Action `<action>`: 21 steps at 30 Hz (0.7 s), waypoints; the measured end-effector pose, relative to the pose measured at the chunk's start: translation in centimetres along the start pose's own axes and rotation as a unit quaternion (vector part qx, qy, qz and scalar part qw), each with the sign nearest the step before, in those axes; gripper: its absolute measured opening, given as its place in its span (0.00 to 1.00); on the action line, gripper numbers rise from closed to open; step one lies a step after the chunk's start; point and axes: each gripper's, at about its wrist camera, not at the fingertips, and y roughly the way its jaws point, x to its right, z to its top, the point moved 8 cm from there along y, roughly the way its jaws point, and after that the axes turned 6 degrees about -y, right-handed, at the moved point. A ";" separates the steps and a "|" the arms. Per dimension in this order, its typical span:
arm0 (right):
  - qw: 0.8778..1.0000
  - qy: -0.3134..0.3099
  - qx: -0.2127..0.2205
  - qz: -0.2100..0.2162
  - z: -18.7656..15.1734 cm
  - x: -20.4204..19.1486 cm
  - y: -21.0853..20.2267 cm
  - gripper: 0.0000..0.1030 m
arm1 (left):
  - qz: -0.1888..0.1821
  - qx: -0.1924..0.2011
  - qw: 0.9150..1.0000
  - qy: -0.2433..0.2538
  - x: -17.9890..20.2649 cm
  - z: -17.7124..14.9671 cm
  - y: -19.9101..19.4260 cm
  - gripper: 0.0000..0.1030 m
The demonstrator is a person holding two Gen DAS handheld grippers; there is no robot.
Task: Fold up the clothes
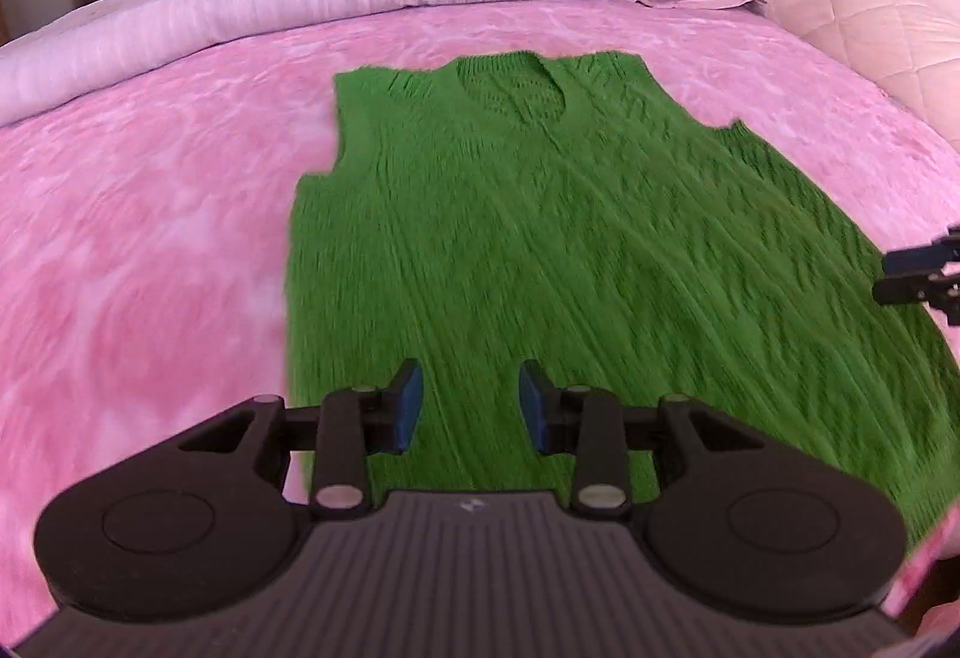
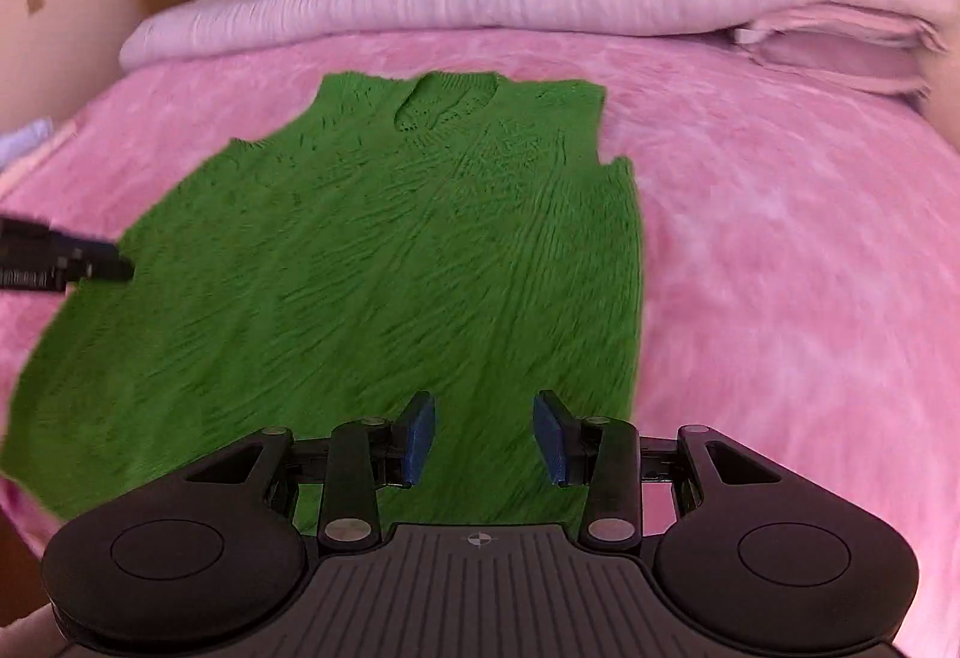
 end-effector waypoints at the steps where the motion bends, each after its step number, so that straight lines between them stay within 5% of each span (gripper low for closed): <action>1: 1.000 -0.010 -0.003 0.006 0.8 0.8 0.9 0.39 | -0.002 0.000 1.000 0.005 -0.4 1.0 1.0 0.30; 10: 0.997 -0.032 -0.014 0.072 8.5 8.9 10.2 0.39 | -0.020 0.005 0.999 0.028 -6.0 9.5 12.5 0.36; 13: 0.994 0.002 -0.012 0.107 11.8 12.0 13.9 0.39 | -0.051 -0.008 0.999 -0.012 -8.4 11.7 15.9 0.46; 21: 0.986 0.076 -0.016 0.144 19.5 17.7 21.0 0.39 | -0.110 -0.003 0.989 -0.102 -12.1 17.0 20.2 0.44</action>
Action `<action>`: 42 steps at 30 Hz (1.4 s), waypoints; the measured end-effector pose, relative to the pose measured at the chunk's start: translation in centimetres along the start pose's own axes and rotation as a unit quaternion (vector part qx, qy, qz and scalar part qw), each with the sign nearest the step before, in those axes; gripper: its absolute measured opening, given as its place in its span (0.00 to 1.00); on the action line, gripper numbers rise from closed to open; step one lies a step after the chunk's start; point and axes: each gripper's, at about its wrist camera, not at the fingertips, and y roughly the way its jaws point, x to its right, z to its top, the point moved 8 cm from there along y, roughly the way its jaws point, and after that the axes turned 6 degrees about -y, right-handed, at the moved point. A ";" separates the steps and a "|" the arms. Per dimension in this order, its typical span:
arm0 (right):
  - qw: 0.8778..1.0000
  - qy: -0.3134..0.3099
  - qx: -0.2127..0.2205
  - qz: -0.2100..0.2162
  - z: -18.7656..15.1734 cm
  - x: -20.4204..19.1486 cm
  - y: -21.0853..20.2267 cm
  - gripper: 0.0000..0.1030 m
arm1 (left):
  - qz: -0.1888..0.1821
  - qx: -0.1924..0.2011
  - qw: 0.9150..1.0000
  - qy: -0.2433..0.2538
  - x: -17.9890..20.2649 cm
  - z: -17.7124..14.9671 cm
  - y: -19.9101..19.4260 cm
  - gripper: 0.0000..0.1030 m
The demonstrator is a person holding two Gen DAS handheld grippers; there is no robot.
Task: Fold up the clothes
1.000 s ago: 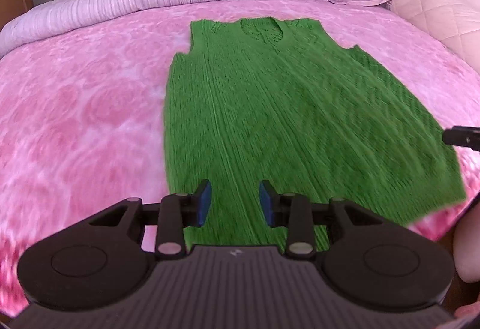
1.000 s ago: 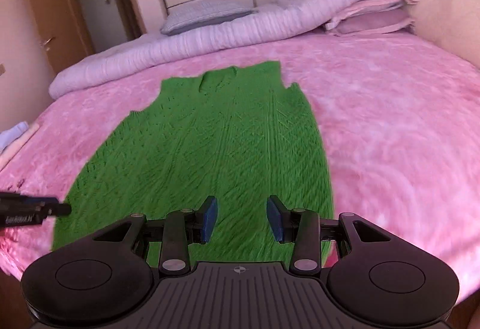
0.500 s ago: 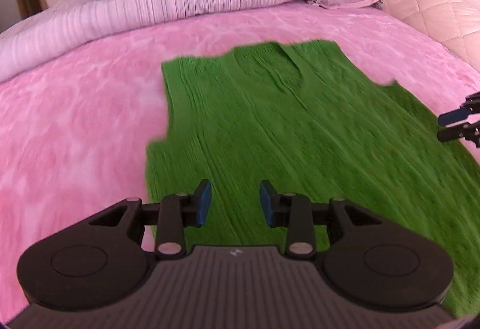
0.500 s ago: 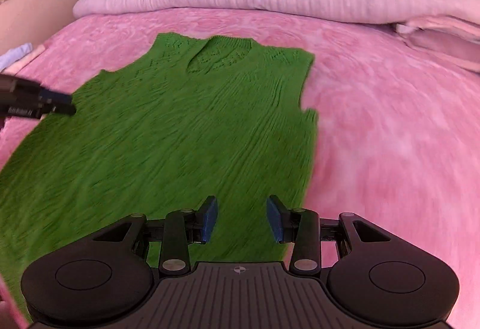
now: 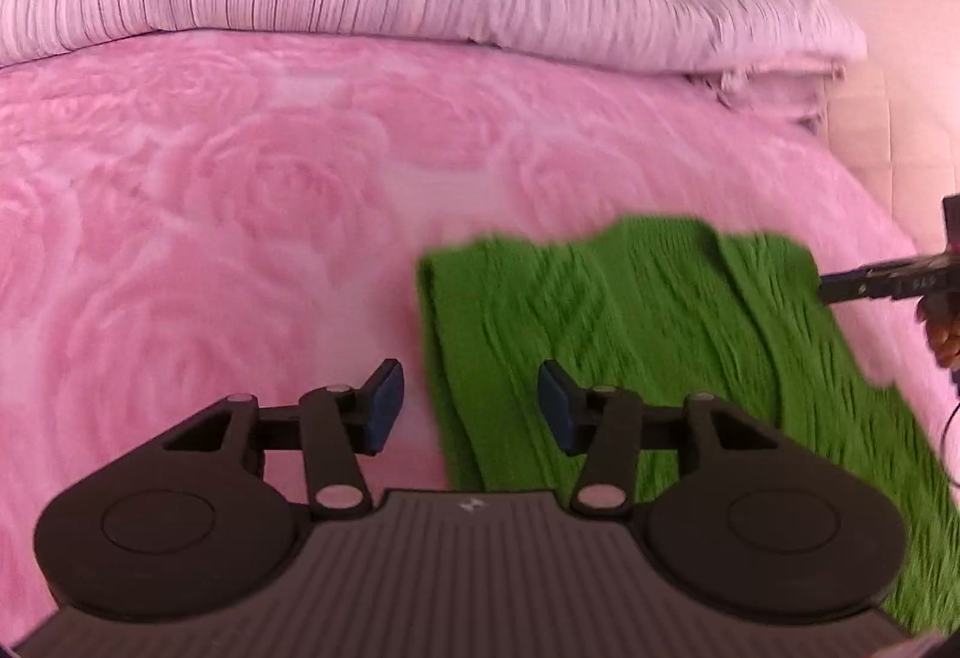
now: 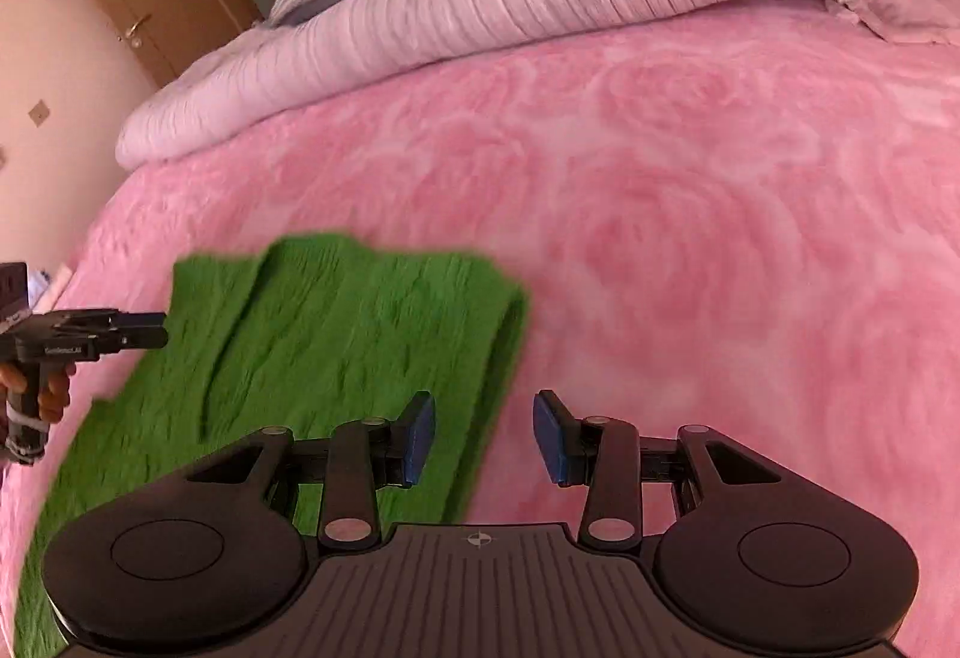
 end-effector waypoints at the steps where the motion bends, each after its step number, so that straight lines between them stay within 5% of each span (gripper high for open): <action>1: 1.000 0.001 -0.001 0.001 0.8 0.5 0.7 0.39 | -0.007 0.001 1.000 -0.009 -0.3 0.7 0.4 0.44; 6: 0.999 0.020 -0.009 0.025 2.7 1.9 3.4 0.39 | -0.034 -0.003 0.998 -0.053 -1.8 2.5 3.0 0.34; 8: 0.999 0.008 -0.006 0.032 2.9 1.7 3.7 0.39 | -0.046 0.003 0.998 -0.049 -1.6 2.7 3.2 0.20; 9: 0.999 0.002 -0.004 0.036 3.0 1.6 3.8 0.29 | -0.054 0.002 0.997 -0.046 -1.4 2.6 3.1 0.10; 10: 0.999 -0.003 -0.004 0.039 3.0 1.5 3.9 0.07 | -0.061 0.000 0.997 -0.044 -1.2 2.6 3.1 0.07; 18: 0.995 -0.071 0.063 0.036 2.9 -2.7 -3.4 0.07 | -0.091 0.072 0.993 0.016 2.6 2.7 -5.6 0.06; 22: 0.988 -0.103 0.110 0.034 0.4 -6.7 -11.0 0.07 | -0.116 0.101 0.987 0.040 6.0 -1.5 -14.0 0.06; 27: 0.986 -0.122 0.113 0.021 -8.7 -13.6 -19.1 0.07 | -0.120 0.087 0.988 0.031 9.2 -12.3 -22.6 0.10; 32: 0.998 -0.058 0.018 -0.033 -22.8 -18.3 -21.3 0.12 | -0.052 0.020 0.998 -0.015 9.3 -24.8 -26.2 0.13; 35: 0.997 0.054 0.018 -0.052 -29.3 -19.7 -21.9 0.15 | -0.016 0.006 0.998 -0.053 9.6 -28.8 -27.4 0.13; 39: 0.973 0.217 0.073 -0.034 -32.0 -20.7 -22.5 0.29 | -0.004 0.022 0.993 -0.119 11.0 -29.7 -28.1 0.17; 42: 0.945 0.303 0.120 0.003 -31.4 -20.5 -22.5 0.50 | -0.012 0.028 0.986 -0.166 11.5 -29.5 -27.3 0.23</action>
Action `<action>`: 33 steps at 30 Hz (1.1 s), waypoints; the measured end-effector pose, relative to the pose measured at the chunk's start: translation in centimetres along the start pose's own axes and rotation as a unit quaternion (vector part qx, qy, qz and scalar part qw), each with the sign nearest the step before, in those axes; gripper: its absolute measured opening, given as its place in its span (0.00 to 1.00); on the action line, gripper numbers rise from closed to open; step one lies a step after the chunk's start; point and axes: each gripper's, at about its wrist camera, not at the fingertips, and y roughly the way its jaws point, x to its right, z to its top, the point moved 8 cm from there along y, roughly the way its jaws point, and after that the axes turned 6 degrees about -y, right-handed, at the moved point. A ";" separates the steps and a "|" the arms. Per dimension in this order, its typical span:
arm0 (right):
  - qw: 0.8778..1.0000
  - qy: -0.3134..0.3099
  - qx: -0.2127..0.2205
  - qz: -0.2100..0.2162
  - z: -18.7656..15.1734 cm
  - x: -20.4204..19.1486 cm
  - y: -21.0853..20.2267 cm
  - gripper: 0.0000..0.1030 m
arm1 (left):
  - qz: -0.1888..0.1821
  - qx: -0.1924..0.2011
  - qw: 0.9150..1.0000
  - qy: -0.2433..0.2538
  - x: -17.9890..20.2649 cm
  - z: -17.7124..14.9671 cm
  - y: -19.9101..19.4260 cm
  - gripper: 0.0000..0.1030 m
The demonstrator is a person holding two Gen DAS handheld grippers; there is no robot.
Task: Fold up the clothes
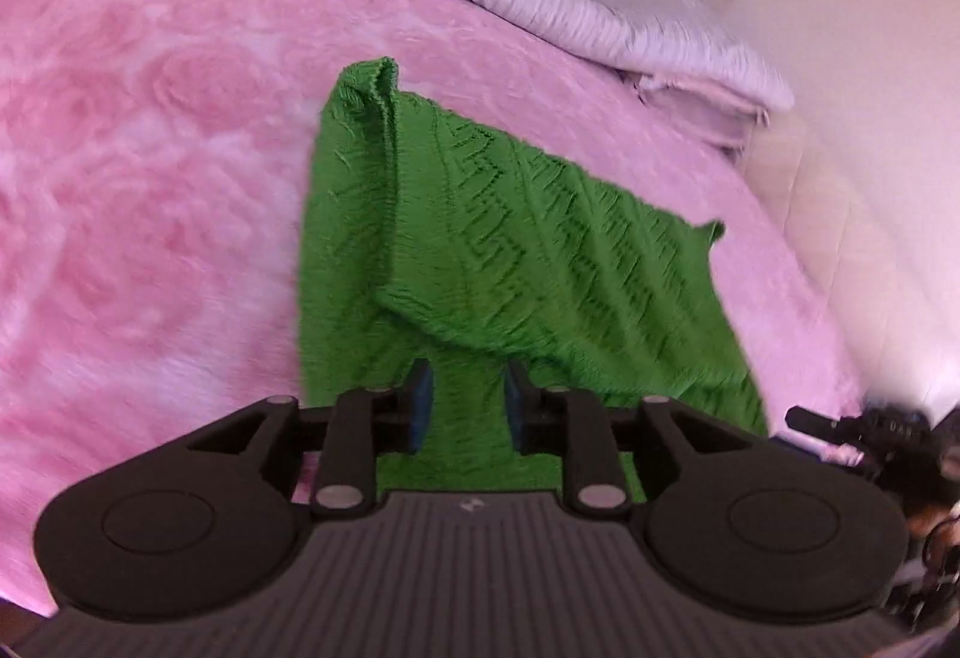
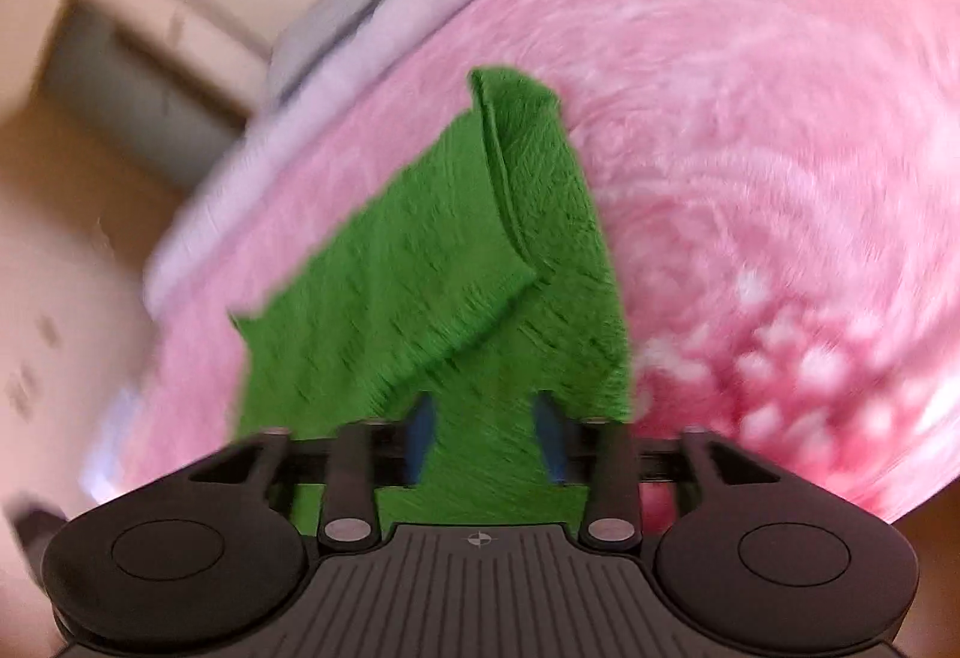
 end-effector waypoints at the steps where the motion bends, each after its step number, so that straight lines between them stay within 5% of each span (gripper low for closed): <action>1: 0.999 0.031 0.002 0.013 0.3 0.2 0.3 0.51 | 0.003 0.001 1.000 -0.021 -0.1 0.1 0.3 0.23; 9: 0.989 0.143 0.027 0.021 1.9 1.7 3.6 0.51 | -0.010 0.008 0.982 -0.189 -1.6 1.8 3.0 0.24; 21: 0.994 0.103 0.034 -0.010 4.0 1.4 6.1 0.46 | -0.023 0.013 0.974 -0.225 -2.2 2.9 4.1 0.24; 28: 0.990 0.138 0.033 0.012 2.9 1.4 5.7 0.46 | -0.038 0.005 0.963 -0.266 -2.8 2.7 5.0 0.26; 33: 0.988 0.153 0.032 0.010 2.8 1.5 5.9 0.46 | -0.011 -0.001 0.967 -0.253 -2.9 2.2 3.6 0.27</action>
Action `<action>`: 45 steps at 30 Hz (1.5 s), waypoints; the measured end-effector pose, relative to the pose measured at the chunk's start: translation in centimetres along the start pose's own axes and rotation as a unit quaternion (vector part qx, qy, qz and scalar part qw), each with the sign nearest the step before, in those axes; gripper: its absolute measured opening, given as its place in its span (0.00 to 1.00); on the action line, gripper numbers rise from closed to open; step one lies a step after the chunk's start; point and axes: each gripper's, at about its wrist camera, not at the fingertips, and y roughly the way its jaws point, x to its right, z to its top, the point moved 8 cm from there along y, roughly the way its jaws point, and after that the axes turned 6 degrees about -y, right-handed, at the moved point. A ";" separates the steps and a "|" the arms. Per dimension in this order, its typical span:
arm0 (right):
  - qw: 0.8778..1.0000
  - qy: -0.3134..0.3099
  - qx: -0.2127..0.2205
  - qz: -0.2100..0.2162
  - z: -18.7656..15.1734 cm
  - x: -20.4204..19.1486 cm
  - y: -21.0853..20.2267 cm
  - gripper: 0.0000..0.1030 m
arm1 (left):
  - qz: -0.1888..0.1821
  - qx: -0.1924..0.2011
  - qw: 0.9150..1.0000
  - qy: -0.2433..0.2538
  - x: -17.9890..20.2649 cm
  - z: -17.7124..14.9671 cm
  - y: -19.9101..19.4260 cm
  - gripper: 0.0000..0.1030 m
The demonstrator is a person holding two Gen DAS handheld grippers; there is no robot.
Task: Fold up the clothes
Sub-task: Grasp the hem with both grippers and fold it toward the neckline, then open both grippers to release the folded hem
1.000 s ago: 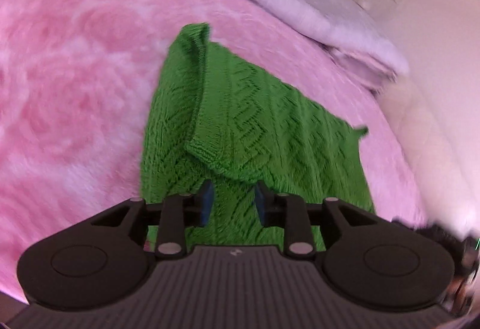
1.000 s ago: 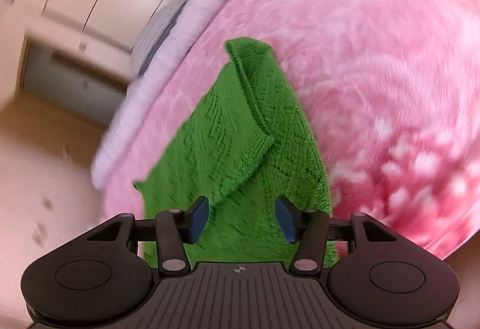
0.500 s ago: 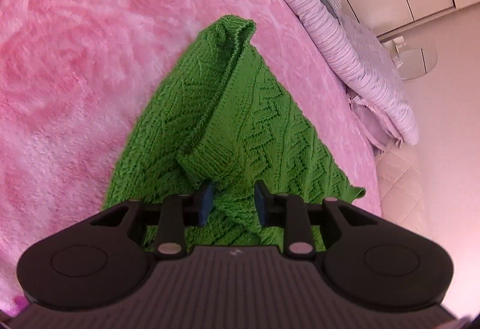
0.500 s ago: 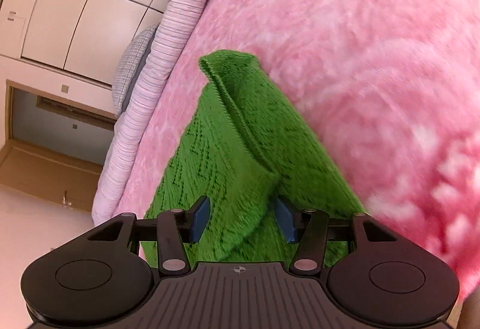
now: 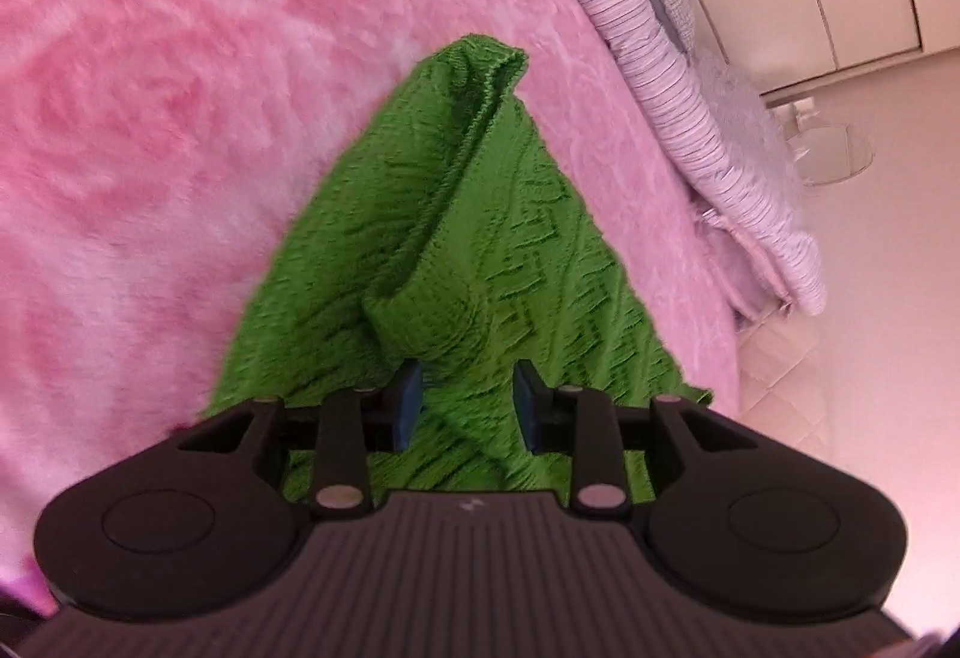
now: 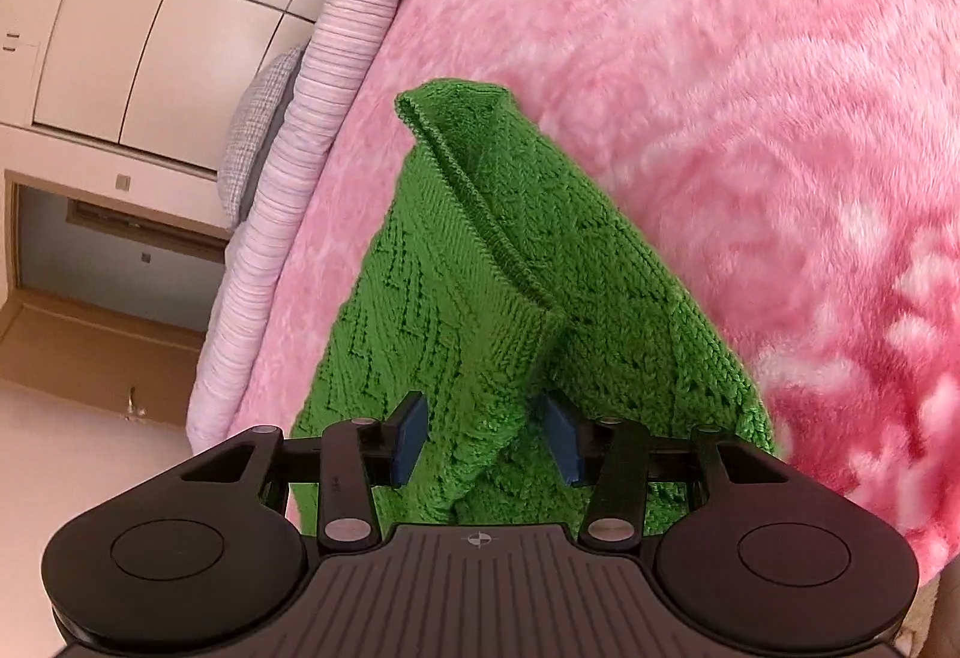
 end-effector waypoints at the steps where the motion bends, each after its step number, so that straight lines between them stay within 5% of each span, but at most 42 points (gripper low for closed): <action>1: 1.000 -0.001 -0.001 0.000 0.0 0.0 0.0 0.46 | 0.008 0.001 1.000 0.001 -0.3 -0.1 -0.3 0.29; 7: 1.000 0.009 0.005 0.006 0.0 0.2 0.2 0.46 | 0.016 0.029 0.998 -0.044 -1.3 0.0 0.3 0.32; 15: 1.000 -0.002 0.002 0.001 0.3 0.0 0.9 0.44 | 0.027 0.047 0.998 -0.009 -0.1 0.7 1.2 0.28; 16: 1.000 -0.016 0.003 -0.012 0.3 0.0 1.0 0.18 | 0.026 0.047 0.999 0.002 0.0 0.6 1.1 0.13; 17: 0.999 -0.031 0.004 -0.025 0.3 -0.1 1.1 0.08 | 0.022 0.045 0.999 0.012 0.1 0.6 0.9 0.08; 27: 0.994 -0.100 0.040 -0.009 -0.9 -1.3 -4.3 0.06 | 0.014 0.040 0.991 0.126 0.1 -2.5 -3.2 0.07; 34: 0.998 -0.051 0.037 0.000 -3.5 1.4 -6.5 0.06 | 0.014 0.038 0.990 0.137 -1.5 -4.4 -4.7 0.07; 45: 0.997 -0.065 0.033 0.006 -4.1 0.8 -6.6 0.06 | 0.031 0.060 0.981 0.183 -1.0 -4.9 -5.3 0.07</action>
